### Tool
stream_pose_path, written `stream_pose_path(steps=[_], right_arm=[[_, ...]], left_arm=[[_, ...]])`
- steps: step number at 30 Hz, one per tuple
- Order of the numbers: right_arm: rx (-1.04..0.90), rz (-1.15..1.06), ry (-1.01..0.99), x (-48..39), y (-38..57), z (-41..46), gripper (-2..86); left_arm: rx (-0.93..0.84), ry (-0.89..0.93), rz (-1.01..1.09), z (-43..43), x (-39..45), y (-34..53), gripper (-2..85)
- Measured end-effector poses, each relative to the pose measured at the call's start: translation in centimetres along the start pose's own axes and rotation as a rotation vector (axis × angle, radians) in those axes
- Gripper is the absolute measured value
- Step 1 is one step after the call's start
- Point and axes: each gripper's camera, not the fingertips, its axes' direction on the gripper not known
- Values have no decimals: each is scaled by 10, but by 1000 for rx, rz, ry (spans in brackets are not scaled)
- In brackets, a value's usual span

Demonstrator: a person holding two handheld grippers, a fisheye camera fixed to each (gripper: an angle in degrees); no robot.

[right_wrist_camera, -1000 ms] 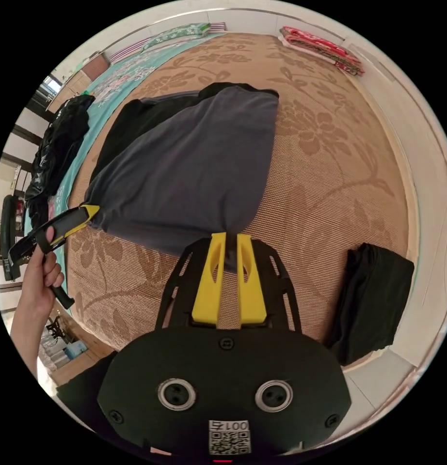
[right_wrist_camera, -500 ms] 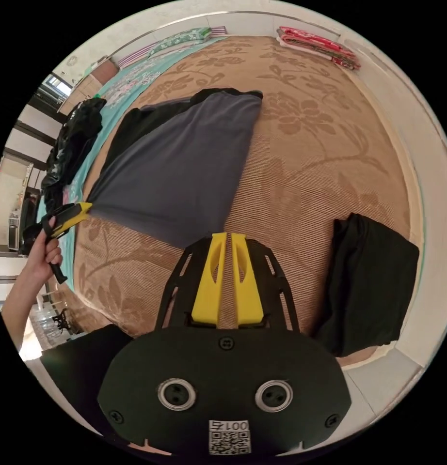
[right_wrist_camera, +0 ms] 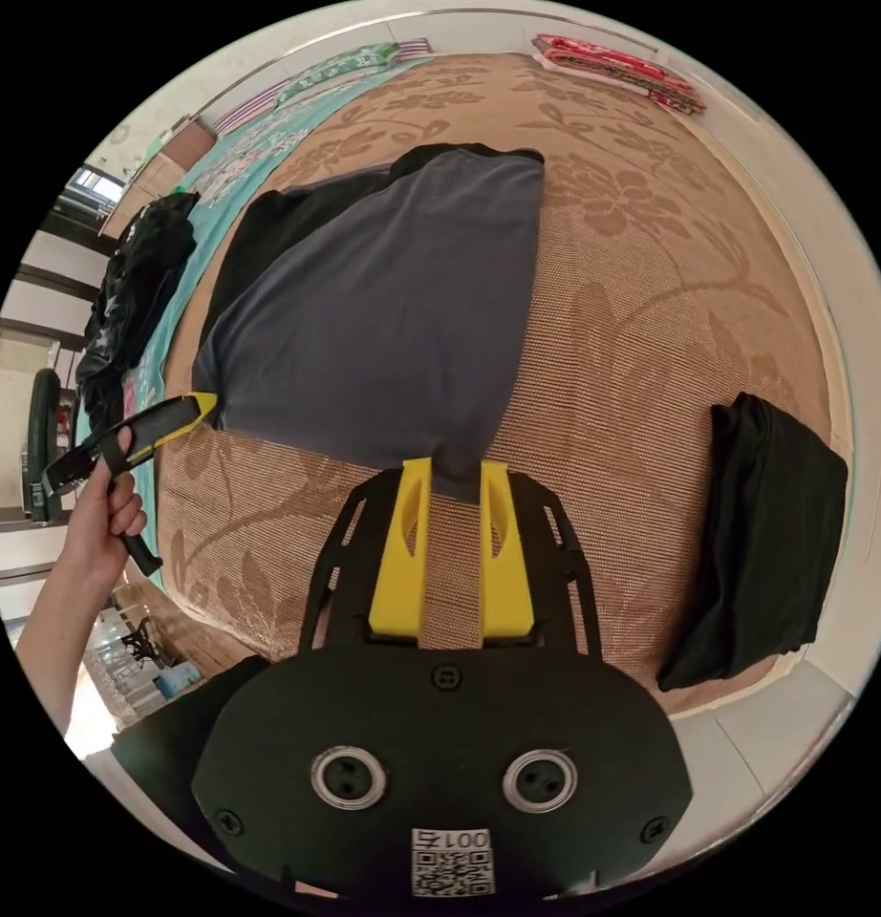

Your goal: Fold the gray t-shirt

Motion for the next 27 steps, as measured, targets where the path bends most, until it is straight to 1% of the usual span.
stream_pose_path(steps=[2, 4, 7, 8, 10, 12, 13, 15, 16, 18, 19, 21, 23, 27], right_arm=[[4, -36, 7, -1, 4, 0, 43], [17, -45, -6, 8, 9, -6, 32], [102, -8, -135, 34, 31, -36, 24], [107, 9, -178, 45, 41, -46, 22], [81, 29, -242, 58, 59, -53, 21], [47, 67, -360, 74, 80, -55, 20], [48, 77, -387, 77, 83, -56, 19], [115, 123, -480, 95, 86, -63, 18], [149, 125, -498, 101, 82, -67, 18], [290, 96, -541, 123, 45, -86, 15], [327, 82, -542, 128, 31, -94, 15], [466, -17, -495, 136, -22, -134, 13], [548, -72, -437, 136, -52, -169, 12], [665, -149, -354, 127, -70, -234, 12]], left_arm=[[-7, -22, 38, -6, 3, 0, 47], [-25, 53, 40, -14, -2, -3, 15], [4, 190, 20, -41, -19, 2, -2], [-8, 250, 6, -49, -27, 6, -4], [-57, 310, 1, -58, -35, 15, -7], [-106, 347, -25, -63, -41, 25, -10], [-121, 385, -53, -67, -44, 30, -12], [-108, 448, -89, -73, -45, 29, -14], [-75, 472, -76, -78, -42, 18, -14], [4, 467, 6, -91, -28, -13, -15], [74, 453, 76, -104, -13, -42, -15], [190, 440, 176, -130, 14, -85, -15], [314, 425, 243, -171, 48, -131, -15], [403, 411, 288, -224, 84, -159, -15]])
